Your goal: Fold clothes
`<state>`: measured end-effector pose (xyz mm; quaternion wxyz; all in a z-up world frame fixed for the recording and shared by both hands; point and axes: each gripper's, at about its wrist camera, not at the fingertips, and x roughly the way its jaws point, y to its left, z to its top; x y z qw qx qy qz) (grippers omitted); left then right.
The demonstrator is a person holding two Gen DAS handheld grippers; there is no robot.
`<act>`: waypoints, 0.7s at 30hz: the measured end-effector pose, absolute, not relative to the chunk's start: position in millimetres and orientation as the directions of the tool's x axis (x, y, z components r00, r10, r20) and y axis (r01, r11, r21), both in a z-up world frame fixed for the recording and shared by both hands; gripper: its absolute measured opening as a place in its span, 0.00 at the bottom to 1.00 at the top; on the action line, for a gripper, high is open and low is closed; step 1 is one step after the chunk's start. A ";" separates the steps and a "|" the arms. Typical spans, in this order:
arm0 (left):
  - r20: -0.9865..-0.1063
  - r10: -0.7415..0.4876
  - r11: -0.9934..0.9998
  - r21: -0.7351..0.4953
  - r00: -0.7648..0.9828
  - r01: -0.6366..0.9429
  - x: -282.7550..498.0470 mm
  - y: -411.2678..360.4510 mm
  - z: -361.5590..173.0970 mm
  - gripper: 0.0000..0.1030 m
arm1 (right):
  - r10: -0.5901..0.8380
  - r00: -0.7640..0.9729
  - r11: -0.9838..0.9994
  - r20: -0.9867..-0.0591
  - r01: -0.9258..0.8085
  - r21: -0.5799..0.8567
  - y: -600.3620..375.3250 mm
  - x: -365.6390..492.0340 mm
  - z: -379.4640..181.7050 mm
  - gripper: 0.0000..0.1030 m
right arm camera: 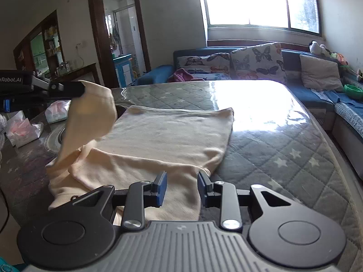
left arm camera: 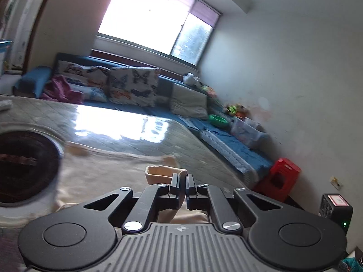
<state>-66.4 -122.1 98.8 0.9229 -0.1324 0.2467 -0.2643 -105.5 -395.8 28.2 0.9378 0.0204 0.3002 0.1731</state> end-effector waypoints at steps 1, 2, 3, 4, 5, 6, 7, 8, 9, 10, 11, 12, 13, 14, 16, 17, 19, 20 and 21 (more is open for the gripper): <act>-0.394 -0.567 0.818 -0.376 0.724 0.436 -65.0 -130.4 94.0 0.05 | 0.334 0.761 0.941 -0.556 -0.306 0.146 -399.2 -106.5 27.4 0.28; -0.403 -0.578 0.811 -0.375 0.709 0.449 -64.0 -138.0 88.7 0.06 | 0.331 0.763 0.942 -0.555 -0.299 0.151 -402.5 -107.6 26.5 0.28; -0.416 -0.588 0.807 -0.369 0.694 0.462 -63.8 -144.6 82.4 0.06 | 0.329 0.764 0.943 -0.555 -0.295 0.154 -404.7 -108.1 26.0 0.28; -0.429 -0.594 0.803 -0.364 0.680 0.472 -63.0 -150.5 76.3 0.06 | 0.326 0.766 0.945 -0.554 -0.288 0.157 -407.0 -108.3 25.7 0.28; -0.444 -0.599 0.800 -0.358 0.667 0.481 -61.2 -155.3 70.3 0.06 | 0.321 0.770 0.947 -0.552 -0.279 0.161 -410.3 -108.5 25.4 0.28; -0.457 -0.607 0.795 -0.352 0.650 0.495 -60.4 -160.1 64.6 0.07 | 0.319 0.772 0.948 -0.550 -0.272 0.168 -413.2 -108.2 25.3 0.28; -0.475 -0.610 0.792 -0.346 0.635 0.502 -59.9 -162.9 59.3 0.09 | 0.319 0.773 0.948 -0.548 -0.266 0.176 -415.9 -107.5 25.2 0.28; -0.496 -0.608 0.793 -0.343 0.620 0.504 -60.0 -164.0 53.4 0.11 | 0.319 0.774 0.948 -0.547 -0.263 0.181 -417.4 -107.1 25.2 0.28; -0.510 -0.611 0.790 -0.341 0.605 0.509 -60.1 -165.0 49.8 0.13 | 0.320 0.775 0.948 -0.545 -0.262 0.183 -418.1 -106.8 25.4 0.28; -0.519 -0.615 0.786 -0.338 0.593 0.519 -61.5 -164.0 47.6 0.15 | 0.320 0.776 0.948 -0.544 -0.263 0.182 -418.1 -106.0 26.1 0.28; -0.528 -0.615 0.784 -0.328 0.585 0.528 -64.8 -161.5 46.2 0.21 | 0.322 0.776 0.947 -0.542 -0.267 0.181 -417.2 -104.8 27.0 0.28; -0.534 -0.614 0.783 -0.318 0.581 0.535 -67.5 -158.3 45.2 0.26 | 0.327 0.775 0.945 -0.542 -0.272 0.181 -416.1 -103.8 27.8 0.28; -0.536 -0.608 0.787 -0.305 0.586 0.537 -69.5 -153.4 45.7 0.33 | 0.331 0.773 0.944 -0.541 -0.277 0.182 -415.0 -102.7 28.6 0.28; -0.536 -0.601 0.791 -0.293 0.593 0.538 -72.4 -147.9 47.1 0.36 | 0.337 0.771 0.941 -0.541 -0.283 0.183 -413.6 -101.1 28.9 0.28; -0.537 -0.579 0.806 -0.265 0.614 0.529 -75.6 -133.7 49.4 0.36 | 0.352 0.763 0.936 -0.543 -0.301 0.184 -408.4 -97.4 29.2 0.28; -0.537 -0.563 0.817 -0.250 0.627 0.520 -76.3 -125.3 50.0 0.36 | 0.359 0.758 0.933 -0.544 -0.310 0.184 -405.3 -95.4 29.1 0.28; -0.546 -0.524 0.844 -0.231 0.654 0.484 -73.0 -106.9 48.8 0.34 | 0.372 0.748 0.927 -0.550 -0.327 0.183 -398.5 -90.9 27.8 0.28; -0.552 -0.505 0.857 -0.231 0.663 0.461 -69.8 -98.0 47.3 0.33 | 0.378 0.741 0.924 -0.555 -0.338 0.179 -392.7 -87.2 26.5 0.28; -0.558 -0.486 0.869 -0.231 0.673 0.437 -66.4 -88.7 45.6 0.33 | 0.384 0.734 0.921 -0.560 -0.349 0.174 -387.0 -83.5 25.1 0.28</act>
